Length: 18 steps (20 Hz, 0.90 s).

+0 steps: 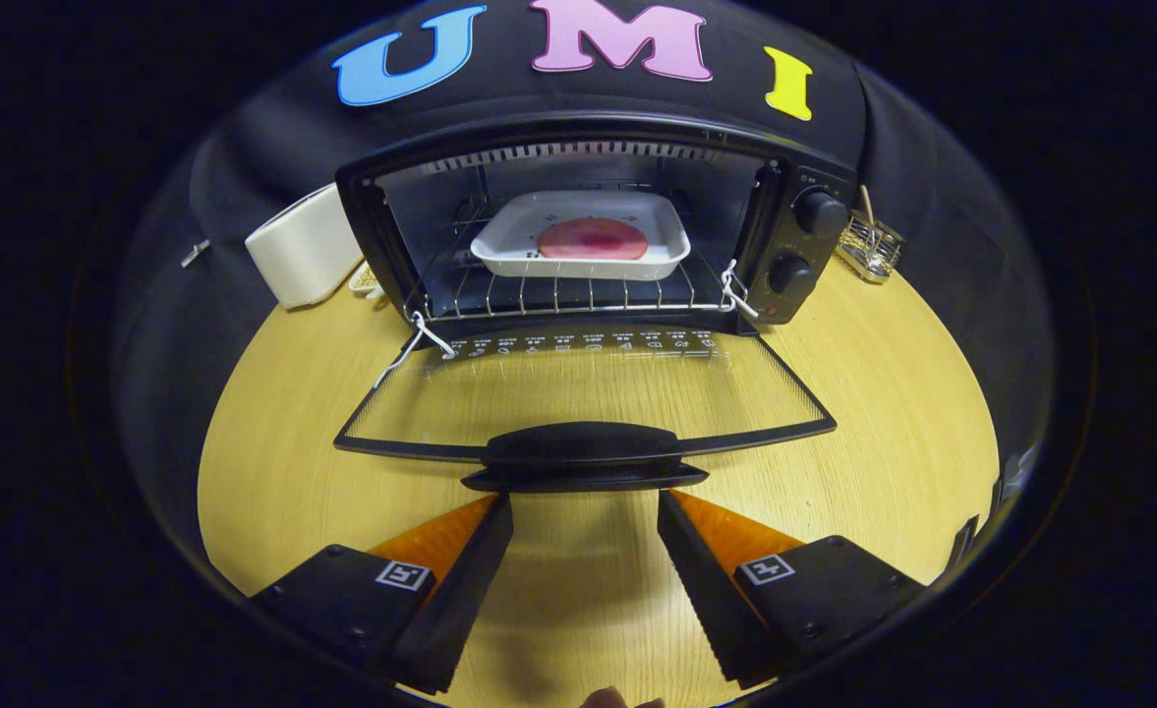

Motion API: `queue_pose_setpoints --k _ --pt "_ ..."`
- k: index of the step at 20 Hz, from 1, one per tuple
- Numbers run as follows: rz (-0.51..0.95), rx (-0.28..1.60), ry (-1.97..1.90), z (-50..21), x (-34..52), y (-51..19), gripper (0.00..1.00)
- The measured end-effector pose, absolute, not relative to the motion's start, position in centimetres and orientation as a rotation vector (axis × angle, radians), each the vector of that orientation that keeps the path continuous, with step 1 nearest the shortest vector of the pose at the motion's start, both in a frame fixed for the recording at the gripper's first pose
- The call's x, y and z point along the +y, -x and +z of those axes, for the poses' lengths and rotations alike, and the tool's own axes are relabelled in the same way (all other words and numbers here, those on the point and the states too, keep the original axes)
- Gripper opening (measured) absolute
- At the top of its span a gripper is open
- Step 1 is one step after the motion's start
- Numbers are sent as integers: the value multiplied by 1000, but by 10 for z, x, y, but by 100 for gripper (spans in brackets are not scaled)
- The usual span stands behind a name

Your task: Open the toaster oven, put the food inside, and close the toaster oven door.

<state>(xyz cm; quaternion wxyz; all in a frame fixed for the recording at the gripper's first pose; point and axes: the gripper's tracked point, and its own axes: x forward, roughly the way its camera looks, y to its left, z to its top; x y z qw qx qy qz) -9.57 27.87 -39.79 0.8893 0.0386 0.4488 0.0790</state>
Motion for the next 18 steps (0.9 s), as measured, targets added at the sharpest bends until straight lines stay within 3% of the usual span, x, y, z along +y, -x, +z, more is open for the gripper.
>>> queue_pose_setpoints --k 7,18 --pt "171 856 -142 -358 278 81 98" --pt "195 661 -138 -275 281 -3 99"
